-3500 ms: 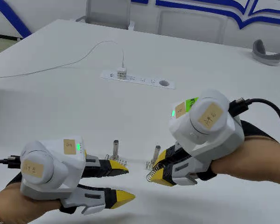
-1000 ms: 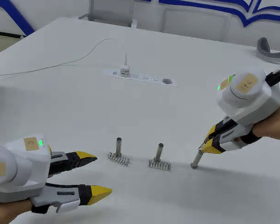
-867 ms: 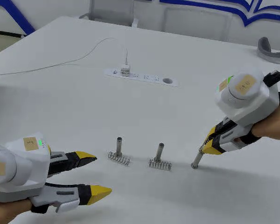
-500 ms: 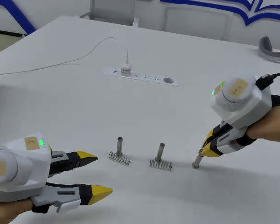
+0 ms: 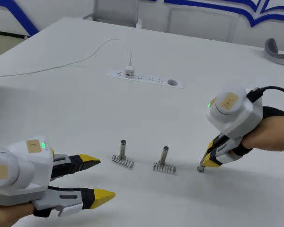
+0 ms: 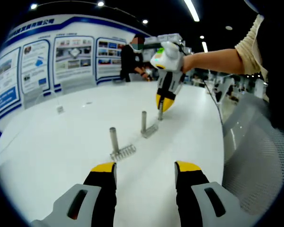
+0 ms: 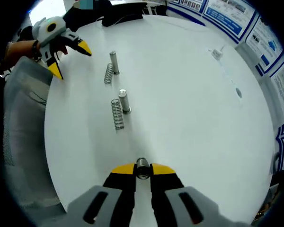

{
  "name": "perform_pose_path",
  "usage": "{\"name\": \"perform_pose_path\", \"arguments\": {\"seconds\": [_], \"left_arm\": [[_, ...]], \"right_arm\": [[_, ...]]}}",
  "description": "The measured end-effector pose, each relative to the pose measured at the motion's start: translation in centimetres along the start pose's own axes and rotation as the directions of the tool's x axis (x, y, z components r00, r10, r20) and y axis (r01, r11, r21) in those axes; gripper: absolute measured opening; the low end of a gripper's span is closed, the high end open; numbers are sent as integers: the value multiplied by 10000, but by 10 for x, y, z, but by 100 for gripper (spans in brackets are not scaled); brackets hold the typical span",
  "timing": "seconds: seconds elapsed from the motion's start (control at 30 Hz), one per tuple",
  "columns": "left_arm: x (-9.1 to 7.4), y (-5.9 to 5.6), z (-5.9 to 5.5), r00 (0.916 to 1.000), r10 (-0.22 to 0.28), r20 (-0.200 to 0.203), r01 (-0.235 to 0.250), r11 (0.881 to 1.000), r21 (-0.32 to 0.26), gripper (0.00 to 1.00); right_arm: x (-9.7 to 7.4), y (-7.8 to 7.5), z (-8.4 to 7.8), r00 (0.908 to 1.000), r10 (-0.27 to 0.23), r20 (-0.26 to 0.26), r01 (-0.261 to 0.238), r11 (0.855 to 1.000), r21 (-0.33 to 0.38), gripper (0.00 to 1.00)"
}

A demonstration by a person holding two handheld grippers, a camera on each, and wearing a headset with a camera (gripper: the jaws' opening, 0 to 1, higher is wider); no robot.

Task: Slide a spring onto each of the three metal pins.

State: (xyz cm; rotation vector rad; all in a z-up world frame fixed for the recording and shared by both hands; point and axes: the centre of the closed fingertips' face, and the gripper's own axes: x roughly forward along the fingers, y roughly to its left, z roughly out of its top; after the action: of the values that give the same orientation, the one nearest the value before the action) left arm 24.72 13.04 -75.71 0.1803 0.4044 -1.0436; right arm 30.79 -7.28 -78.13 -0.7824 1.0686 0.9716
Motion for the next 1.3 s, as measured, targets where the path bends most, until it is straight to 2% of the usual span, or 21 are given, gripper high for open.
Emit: {"name": "perform_pose_path", "arguments": {"seconds": [0.53, 0.83, 1.07, 1.3], "left_arm": [[0, 0, -1, 10000, -6, -16, 6, 10000, -25, 50], [1, -1, -1, 10000, -10, -23, 10, 10000, -21, 50], [2, -2, -2, 10000, -58, -51, 58, 10000, -4, 50], [5, -4, 0, 9999, -123, -38, 123, 9999, 34, 49]], "right_arm": [[11, 1, -2, 9999, 111, -5, -111, 9999, 105, 13], [7, 2, 0, 9999, 4, 119, -3, 10000, -91, 20], [-1, 7, 17, 9988, -221, 444, 249, 9977, -630, 22], [0, 19, 36, 9970, -69, 773, 148, 9947, -1018, 22]]}}
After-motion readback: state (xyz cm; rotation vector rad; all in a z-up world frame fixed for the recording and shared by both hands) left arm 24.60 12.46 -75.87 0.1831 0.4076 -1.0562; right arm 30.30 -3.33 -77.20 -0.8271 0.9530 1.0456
